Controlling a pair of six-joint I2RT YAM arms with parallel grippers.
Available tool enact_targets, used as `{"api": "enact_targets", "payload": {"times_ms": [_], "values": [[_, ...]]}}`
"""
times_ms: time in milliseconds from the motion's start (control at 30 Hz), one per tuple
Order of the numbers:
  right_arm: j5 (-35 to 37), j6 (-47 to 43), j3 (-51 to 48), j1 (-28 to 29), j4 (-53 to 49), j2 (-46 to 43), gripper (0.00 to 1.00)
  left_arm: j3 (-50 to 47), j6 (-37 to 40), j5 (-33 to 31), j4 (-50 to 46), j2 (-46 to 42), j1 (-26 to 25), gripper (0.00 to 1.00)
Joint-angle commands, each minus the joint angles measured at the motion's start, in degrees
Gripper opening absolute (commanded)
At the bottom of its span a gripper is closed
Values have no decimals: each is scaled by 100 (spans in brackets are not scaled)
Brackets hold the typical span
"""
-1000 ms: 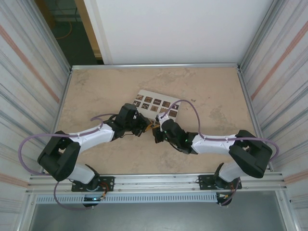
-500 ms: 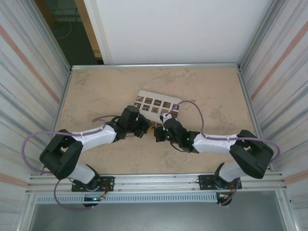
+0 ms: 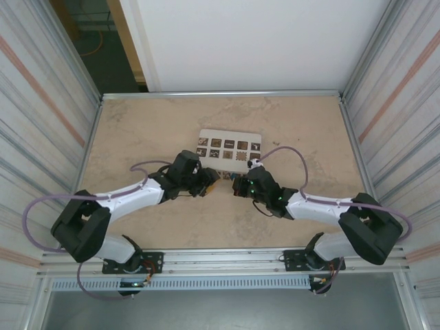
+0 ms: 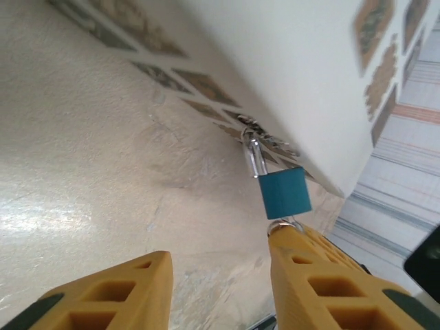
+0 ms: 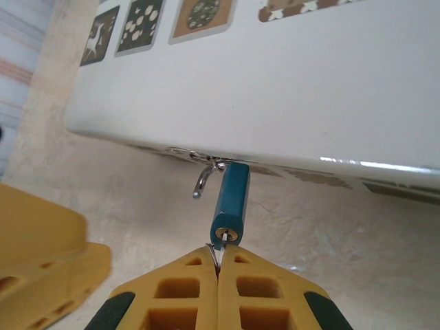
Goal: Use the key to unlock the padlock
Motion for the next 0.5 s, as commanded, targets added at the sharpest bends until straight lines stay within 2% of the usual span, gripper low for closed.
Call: {"api": "enact_targets", "payload": {"times_ms": [0, 200, 467], "values": [[21, 513, -171, -60, -125, -309, 0, 276, 591, -382, -576, -458, 87, 44], [-386, 1171, -606, -296, 120, -564, 0, 481, 1298, -952, -1039, -975, 98, 46], [-705, 1968, -1073, -450, 711, -479, 0, 542, 2141, -1471, -1297, -1552, 91, 48]]}}
